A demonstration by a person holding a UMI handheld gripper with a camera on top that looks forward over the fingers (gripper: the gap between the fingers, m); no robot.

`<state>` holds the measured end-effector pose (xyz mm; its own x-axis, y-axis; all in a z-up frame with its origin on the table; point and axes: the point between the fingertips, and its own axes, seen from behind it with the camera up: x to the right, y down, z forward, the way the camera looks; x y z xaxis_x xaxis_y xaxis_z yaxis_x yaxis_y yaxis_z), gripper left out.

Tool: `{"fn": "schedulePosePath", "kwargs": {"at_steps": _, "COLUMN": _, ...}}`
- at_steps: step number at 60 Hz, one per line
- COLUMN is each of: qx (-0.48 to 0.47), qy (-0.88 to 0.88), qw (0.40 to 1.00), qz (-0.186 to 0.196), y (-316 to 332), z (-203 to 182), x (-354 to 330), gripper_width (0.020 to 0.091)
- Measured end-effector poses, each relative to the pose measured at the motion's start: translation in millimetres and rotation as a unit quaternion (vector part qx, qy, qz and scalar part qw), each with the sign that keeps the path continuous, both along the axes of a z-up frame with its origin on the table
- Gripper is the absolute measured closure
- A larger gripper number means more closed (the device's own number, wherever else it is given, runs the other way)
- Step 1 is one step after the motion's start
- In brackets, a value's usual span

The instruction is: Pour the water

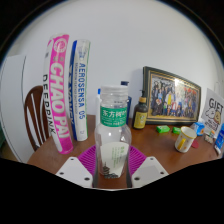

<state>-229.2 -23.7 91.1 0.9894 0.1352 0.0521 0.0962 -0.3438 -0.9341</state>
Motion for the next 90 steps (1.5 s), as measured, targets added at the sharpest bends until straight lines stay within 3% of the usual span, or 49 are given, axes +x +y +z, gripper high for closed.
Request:
{"fn": "schedulePosePath", "kwargs": {"at_steps": 18, "qx": 0.017, "qy": 0.206, "qw": 0.978, "qz": 0.023, "y": 29, "z": 112, "x": 36, "gripper_width": 0.0719}}
{"fn": "schedulePosePath", "kwargs": {"at_steps": 31, "qx": -0.022, "qy": 0.518, "qw": 0.855, "qz": 0.006, "y": 68, "z": 165, "x": 105, "gripper_width": 0.0719}}
{"fn": "schedulePosePath", "kwargs": {"at_steps": 43, "qx": -0.062, "qy": 0.719, "qw": 0.692, "qz": -0.023, "y": 92, "z": 165, "x": 166, "gripper_width": 0.0721}}
{"fn": "schedulePosePath", "kwargs": {"at_steps": 58, "qx": -0.125, "qy": 0.837, "qw": 0.531, "qz": -0.050, "y": 106, "z": 129, "x": 188, "gripper_width": 0.0723}}
{"fn": "schedulePosePath", "kwargs": {"at_steps": 67, "qx": -0.153, "qy": 0.861, "qw": 0.482, "qz": -0.053, "y": 106, "z": 117, "x": 185, "gripper_width": 0.0723}}
{"fn": "schedulePosePath", "kwargs": {"at_steps": 77, "qx": -0.172, "qy": 0.848, "qw": 0.500, "qz": -0.047, "y": 103, "z": 113, "x": 180, "gripper_width": 0.0721}}
{"fn": "schedulePosePath", "kwargs": {"at_steps": 90, "qx": -0.124, "qy": 0.666, "qw": 0.736, "qz": -0.017, "y": 98, "z": 123, "x": 202, "gripper_width": 0.0720}}
